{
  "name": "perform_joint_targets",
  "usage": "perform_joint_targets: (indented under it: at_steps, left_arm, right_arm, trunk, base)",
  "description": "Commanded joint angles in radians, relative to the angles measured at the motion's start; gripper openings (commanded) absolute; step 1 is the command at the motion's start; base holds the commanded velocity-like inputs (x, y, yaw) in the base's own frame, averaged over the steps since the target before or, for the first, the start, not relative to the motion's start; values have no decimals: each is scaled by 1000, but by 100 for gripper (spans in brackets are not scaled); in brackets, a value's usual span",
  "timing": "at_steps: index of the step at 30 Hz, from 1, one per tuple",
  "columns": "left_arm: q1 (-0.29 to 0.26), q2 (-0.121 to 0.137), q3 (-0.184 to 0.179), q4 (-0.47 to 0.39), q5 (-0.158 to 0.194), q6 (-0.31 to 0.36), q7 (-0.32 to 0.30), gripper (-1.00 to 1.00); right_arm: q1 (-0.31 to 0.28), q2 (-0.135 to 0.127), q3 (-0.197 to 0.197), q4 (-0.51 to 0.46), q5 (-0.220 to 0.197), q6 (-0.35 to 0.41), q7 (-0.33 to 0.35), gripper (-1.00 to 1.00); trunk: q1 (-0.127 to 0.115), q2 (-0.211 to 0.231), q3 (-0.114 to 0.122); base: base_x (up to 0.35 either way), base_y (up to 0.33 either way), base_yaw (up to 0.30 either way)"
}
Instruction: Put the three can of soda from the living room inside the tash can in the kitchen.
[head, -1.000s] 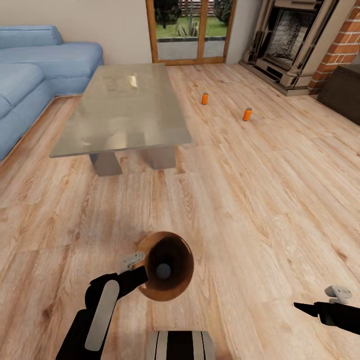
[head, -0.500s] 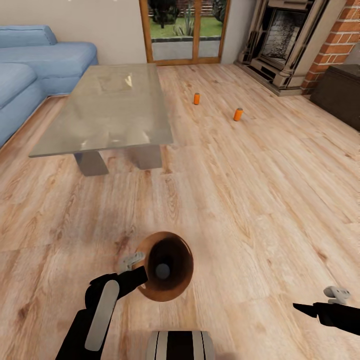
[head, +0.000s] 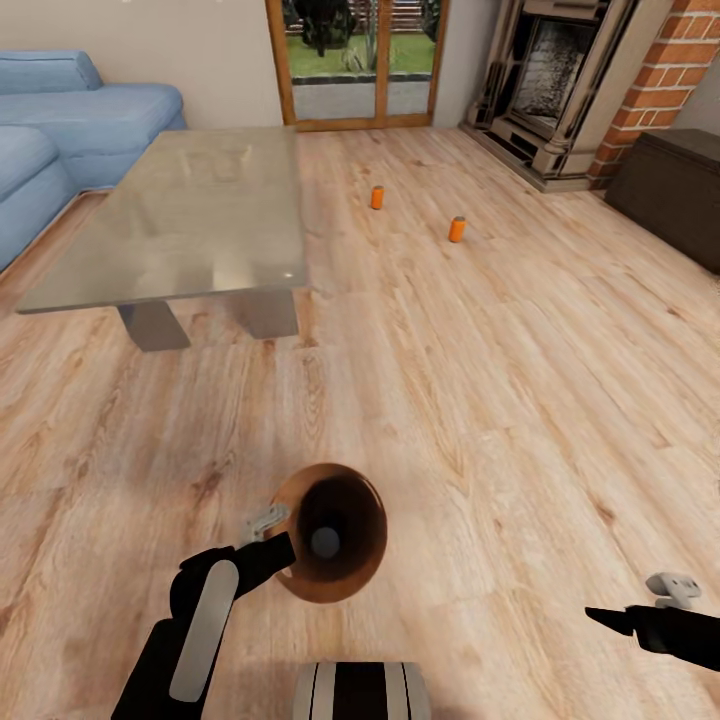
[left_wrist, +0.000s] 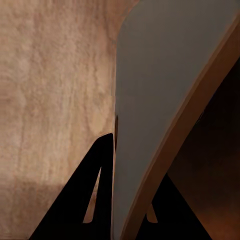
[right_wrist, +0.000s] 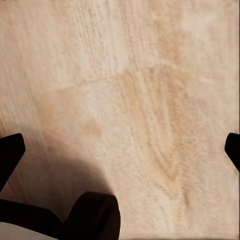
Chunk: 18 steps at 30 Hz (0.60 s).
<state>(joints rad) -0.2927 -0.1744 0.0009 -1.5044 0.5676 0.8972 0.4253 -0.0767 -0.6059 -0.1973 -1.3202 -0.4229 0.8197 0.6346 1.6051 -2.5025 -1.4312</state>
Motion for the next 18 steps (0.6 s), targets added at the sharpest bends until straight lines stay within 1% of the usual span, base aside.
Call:
perform_joint_targets:
  at_steps: [1,3,6,18]
  left_arm:
    - [0,0,-1,0,18,-6,4,-100]
    - [0,0,0,0,18,-6,4,-100]
    - [0,0,0,0,18,-6,4,-100]
    - [0,0,-2,0,18,-6,4,-100]
  right_arm:
    - [0,0,0,-1,0,0,0,100]
    - [0,-1,-2,-2,1,0,-3,100]
    - [0,0,-5,-3,1,-1,-11,100]
    - [0,0,-8,-3,1,-1,-16,100]
  trunk:
    - [0,0,0]
    - [0,0,0]
    - [0,0,0]
    - [0,0,0]
  base:
    - [0,-323,30]
    - [0,-323,145]
    - [17,-323,240]
    - [70,-323,296]
